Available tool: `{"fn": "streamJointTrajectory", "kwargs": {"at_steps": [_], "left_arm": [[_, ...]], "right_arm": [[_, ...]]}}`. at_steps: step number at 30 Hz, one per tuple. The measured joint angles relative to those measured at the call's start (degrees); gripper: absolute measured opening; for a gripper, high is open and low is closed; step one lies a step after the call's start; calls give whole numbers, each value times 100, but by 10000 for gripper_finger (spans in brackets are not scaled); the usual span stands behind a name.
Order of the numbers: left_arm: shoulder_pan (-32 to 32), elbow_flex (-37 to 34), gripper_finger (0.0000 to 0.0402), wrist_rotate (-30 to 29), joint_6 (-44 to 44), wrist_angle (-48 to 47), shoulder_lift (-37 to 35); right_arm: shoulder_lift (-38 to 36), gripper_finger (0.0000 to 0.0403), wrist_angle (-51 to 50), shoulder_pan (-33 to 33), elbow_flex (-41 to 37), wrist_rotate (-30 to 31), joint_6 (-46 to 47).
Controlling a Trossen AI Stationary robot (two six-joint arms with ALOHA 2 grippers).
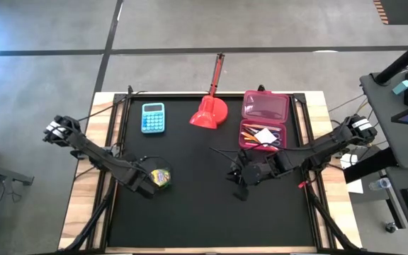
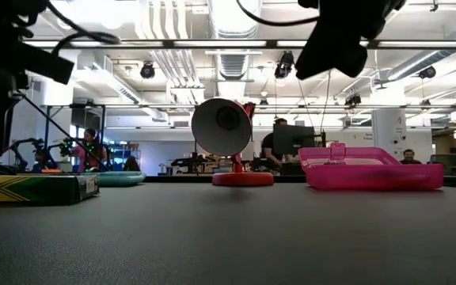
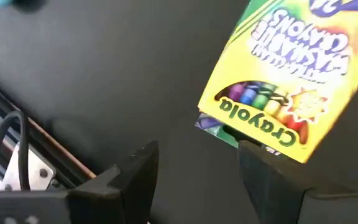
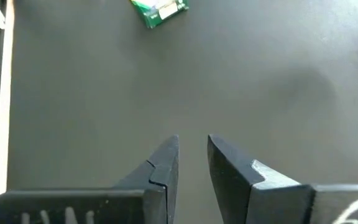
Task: Pack school essentials
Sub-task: Put the yellow box of crayons into the pink supply box
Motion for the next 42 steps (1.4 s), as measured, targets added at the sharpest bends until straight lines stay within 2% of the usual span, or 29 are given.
{"fn": "streamJointTrajectory", "kwargs": {"at_steps": [5, 14, 21, 28, 31, 35, 42], "left_arm": [[0, -2, 203, 224, 11, 71, 476], [0, 72, 203, 238, 72, 432, 1247], [2, 212, 203, -5, 712, 2362, 1269], [77, 225, 203, -679, 2217, 5284, 1266], [101, 242, 203, -856, 2919, 6046, 1262], [101, 280, 203, -868, 3350, 5975, 1225], [101, 41, 203, -866, 3195, 5535, 1260]], "right_arm": [[0, 70, 7, 0, -75, 0, 20], [0, 73, 11, 0, -75, 0, 55], [0, 74, 11, 0, -75, -4, 57], [0, 69, 13, 2, -75, -4, 57], [0, 72, 15, 25, -75, -4, 158], [0, 76, 19, 122, -76, 25, 362], [0, 70, 72, 505, -284, 798, 754]]}}
